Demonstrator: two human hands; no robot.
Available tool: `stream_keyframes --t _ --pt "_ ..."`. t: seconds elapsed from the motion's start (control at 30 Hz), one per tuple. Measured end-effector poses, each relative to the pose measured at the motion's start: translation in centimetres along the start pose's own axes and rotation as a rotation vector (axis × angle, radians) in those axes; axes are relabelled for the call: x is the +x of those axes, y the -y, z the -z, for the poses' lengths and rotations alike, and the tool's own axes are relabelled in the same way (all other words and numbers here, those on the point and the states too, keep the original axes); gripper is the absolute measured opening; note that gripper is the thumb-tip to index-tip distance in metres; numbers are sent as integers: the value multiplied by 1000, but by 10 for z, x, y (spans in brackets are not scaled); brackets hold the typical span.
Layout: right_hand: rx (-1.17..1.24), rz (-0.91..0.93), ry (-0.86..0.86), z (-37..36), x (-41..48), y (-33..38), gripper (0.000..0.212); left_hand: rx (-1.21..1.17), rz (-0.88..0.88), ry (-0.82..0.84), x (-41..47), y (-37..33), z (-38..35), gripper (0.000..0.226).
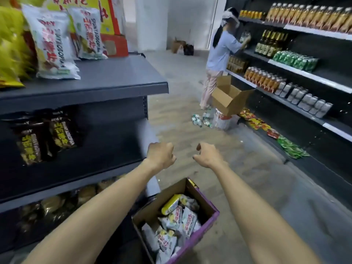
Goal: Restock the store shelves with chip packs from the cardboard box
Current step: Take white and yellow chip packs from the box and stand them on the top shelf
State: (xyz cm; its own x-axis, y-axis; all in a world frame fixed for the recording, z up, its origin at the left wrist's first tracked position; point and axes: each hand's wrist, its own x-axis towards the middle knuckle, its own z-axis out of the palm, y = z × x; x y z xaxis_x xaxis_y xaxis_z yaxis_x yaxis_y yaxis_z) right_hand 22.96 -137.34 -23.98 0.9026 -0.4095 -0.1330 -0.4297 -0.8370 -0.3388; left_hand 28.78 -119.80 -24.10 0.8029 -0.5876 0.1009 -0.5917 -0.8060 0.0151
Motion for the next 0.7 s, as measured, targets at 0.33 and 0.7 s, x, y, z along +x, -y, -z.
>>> stream_keyframes --t 0.33,0.7 --pt "30 -72 364 -162 15 -114 38 -22 188 417 -45 -40 -183 30" --pt "101 -252 557 -304 11 -169 38 -118 211 746 -65 -57 -348 30"
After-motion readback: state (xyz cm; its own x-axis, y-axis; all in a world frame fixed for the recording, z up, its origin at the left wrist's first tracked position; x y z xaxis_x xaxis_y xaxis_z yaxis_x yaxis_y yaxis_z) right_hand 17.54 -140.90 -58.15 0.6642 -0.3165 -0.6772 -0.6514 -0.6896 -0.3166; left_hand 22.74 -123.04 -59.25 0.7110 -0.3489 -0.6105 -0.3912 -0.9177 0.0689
